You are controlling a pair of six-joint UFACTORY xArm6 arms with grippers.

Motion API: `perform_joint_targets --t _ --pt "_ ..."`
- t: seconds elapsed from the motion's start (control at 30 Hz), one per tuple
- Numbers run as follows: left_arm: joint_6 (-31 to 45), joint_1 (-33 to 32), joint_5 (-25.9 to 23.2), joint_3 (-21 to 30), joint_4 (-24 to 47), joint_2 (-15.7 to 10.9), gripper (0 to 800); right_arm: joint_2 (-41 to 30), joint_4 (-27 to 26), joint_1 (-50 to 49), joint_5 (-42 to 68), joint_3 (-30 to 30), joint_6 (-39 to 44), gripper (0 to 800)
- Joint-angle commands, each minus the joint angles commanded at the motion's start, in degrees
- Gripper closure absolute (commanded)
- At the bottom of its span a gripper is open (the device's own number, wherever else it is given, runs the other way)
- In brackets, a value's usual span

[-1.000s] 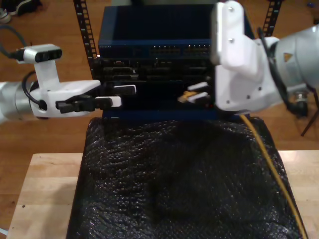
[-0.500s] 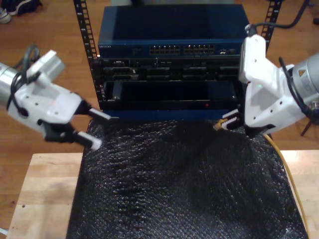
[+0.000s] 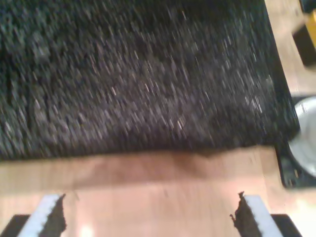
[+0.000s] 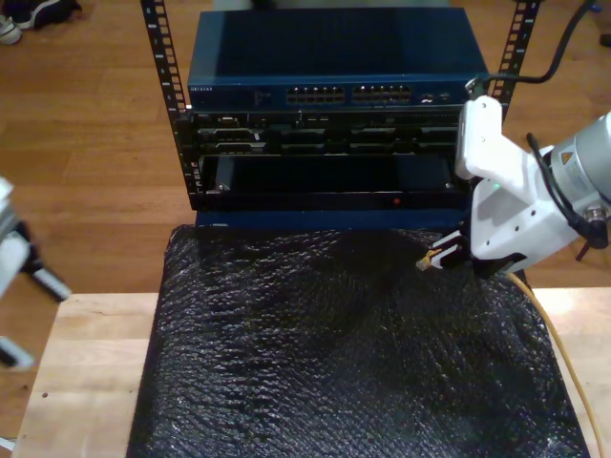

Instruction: Grab the cable and plug it in

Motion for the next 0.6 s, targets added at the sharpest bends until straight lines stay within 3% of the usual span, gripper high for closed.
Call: perform_joint_targets --t 0.23,0.6 --pt "14.0 13.8 0.1 4.3 4.1 -1.5 2 0.9 -0.1 0.0 -0.1 0.1 0.0 799" --pt "29.4 27.1 -0.2 15.6 14.4 -5.9 1 1.1 -0.1 -0.7 -0.2 1.6 0.0 799"
